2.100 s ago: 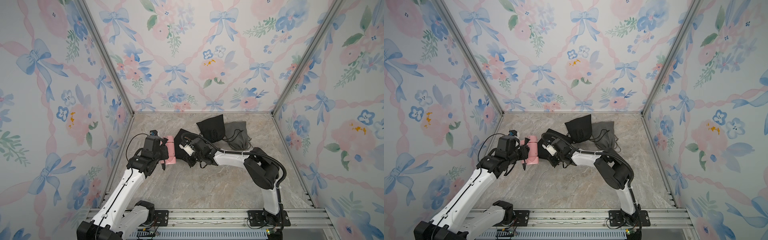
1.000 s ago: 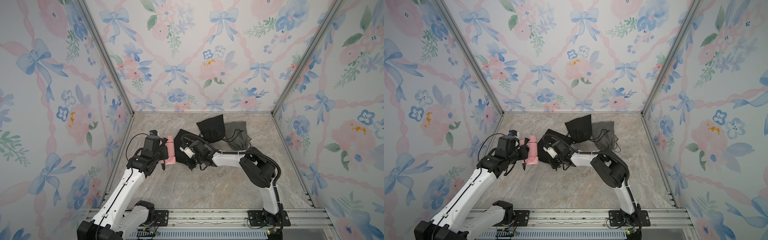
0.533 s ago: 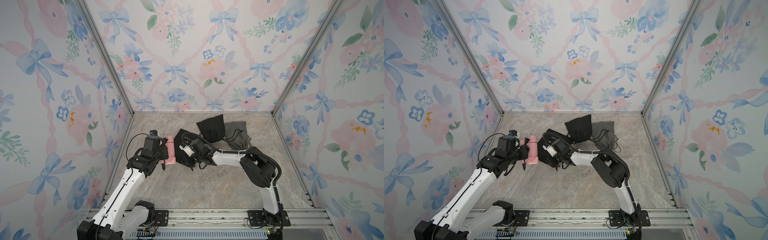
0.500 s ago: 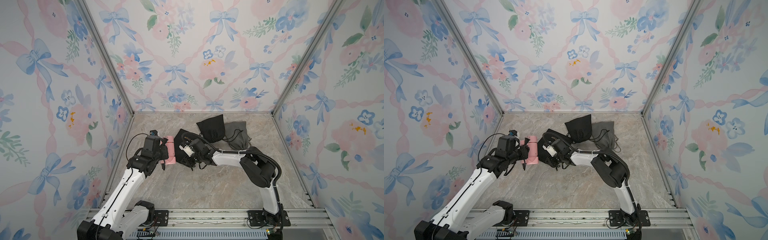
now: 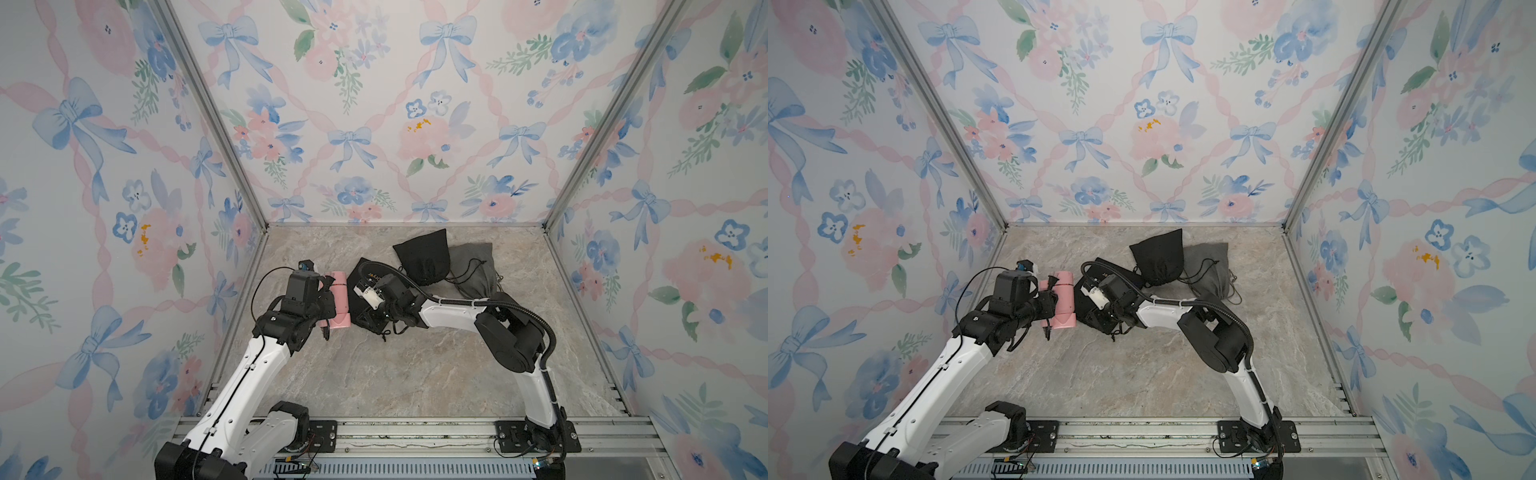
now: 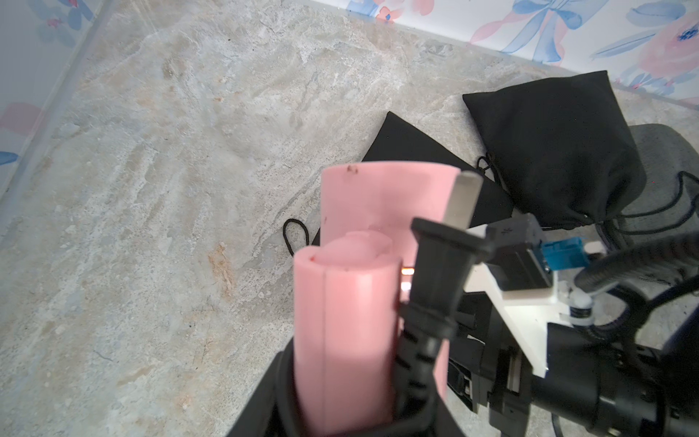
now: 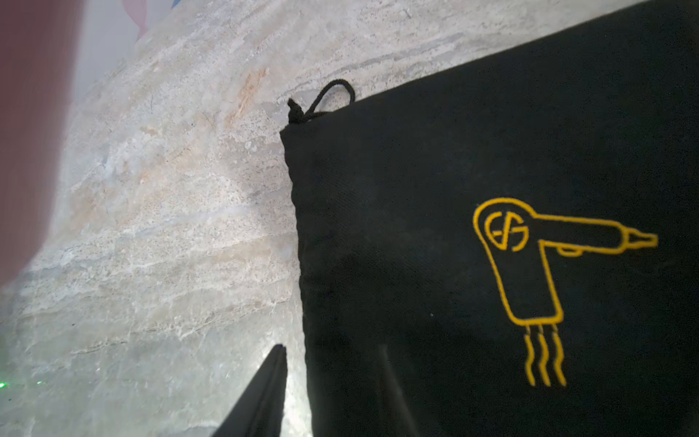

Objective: Pack away hair dryers
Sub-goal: Open the drawstring bag at the center of the board.

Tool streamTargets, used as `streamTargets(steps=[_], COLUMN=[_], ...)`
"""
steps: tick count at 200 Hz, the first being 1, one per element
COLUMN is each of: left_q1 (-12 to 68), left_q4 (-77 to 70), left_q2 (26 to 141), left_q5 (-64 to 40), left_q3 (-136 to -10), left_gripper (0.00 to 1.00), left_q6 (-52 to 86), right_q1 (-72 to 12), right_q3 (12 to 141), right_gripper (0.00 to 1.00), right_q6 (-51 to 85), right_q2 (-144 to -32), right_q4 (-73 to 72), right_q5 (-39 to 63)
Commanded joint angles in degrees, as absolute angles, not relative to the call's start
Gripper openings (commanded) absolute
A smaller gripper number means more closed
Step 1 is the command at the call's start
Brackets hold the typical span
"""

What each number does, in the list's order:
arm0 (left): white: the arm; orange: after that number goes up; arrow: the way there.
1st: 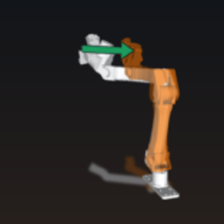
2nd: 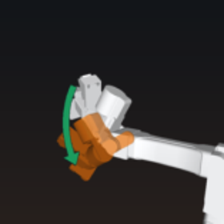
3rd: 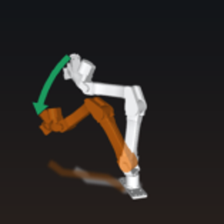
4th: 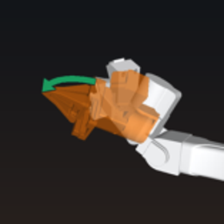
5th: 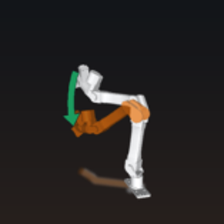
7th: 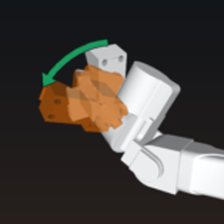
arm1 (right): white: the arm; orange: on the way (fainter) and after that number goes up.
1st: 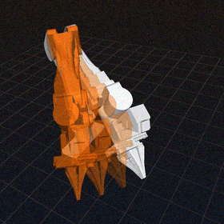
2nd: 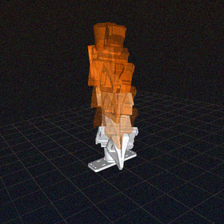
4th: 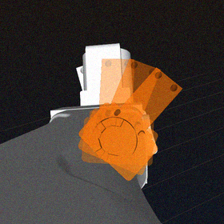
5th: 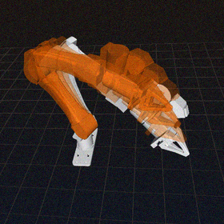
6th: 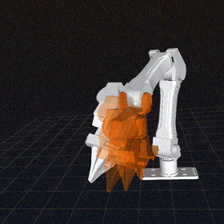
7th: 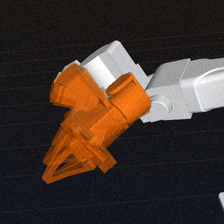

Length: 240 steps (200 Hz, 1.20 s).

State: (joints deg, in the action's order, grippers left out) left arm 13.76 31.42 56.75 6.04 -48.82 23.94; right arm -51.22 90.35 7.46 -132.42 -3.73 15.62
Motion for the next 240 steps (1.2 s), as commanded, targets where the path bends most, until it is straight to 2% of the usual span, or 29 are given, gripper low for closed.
streamTargets(steps=[1,34,58,91,123,142,199,240], left_q1=[13.1,12.83,12.74,12.57,12.4,12.3,11.87,11.78], left_q4=[29.27,29.31,29.27,29.26,29.28,29.27,29.09,28.42], left_q2=[56.43,56.92,57.28,57.25,57.32,57.05,57.44,58.1], left_q5=[5.54,5.31,5.17,5.1,5.07,5.07,3.34,0.16], left_q3=[-49.83,-50.01,-49.91,-49.77,-49.72,-49.44,-47.29,-46.07], left_gripper=[0.14,0.13,0.13,0.13,0.13,0.13,0.14,0.13], left_q6=[22.52,22.5,22.5,22.59,22.5,22.5,23.82,25.78], right_q1=[-52.02,-52.55,-52.91,-52.91,-52.65,-52.22,-48.9,-47.42], right_q3=[91.97,91.98,92.26,92.97,93.41,92.66,90.71,90.59], right_gripper=[0.41,0.38,0.31,0.15,0.02,0.0,0.0,0.0], right_q6=[6.4,5.82,5.72,5.8,6.16,7.47,16.15,17.44], right_q2=[-135.06,-136.0,-136.7,-137.2,-136.1,-134.22,-130.25,-127.7], right_q4=[-2.51,-2.13,-1.69,-1.14,-1.13,-2.42,-8.81,-9.84], right_q5=[14.36,13.83,13.71,13.2,13.26,14.29,19.34,19.55])
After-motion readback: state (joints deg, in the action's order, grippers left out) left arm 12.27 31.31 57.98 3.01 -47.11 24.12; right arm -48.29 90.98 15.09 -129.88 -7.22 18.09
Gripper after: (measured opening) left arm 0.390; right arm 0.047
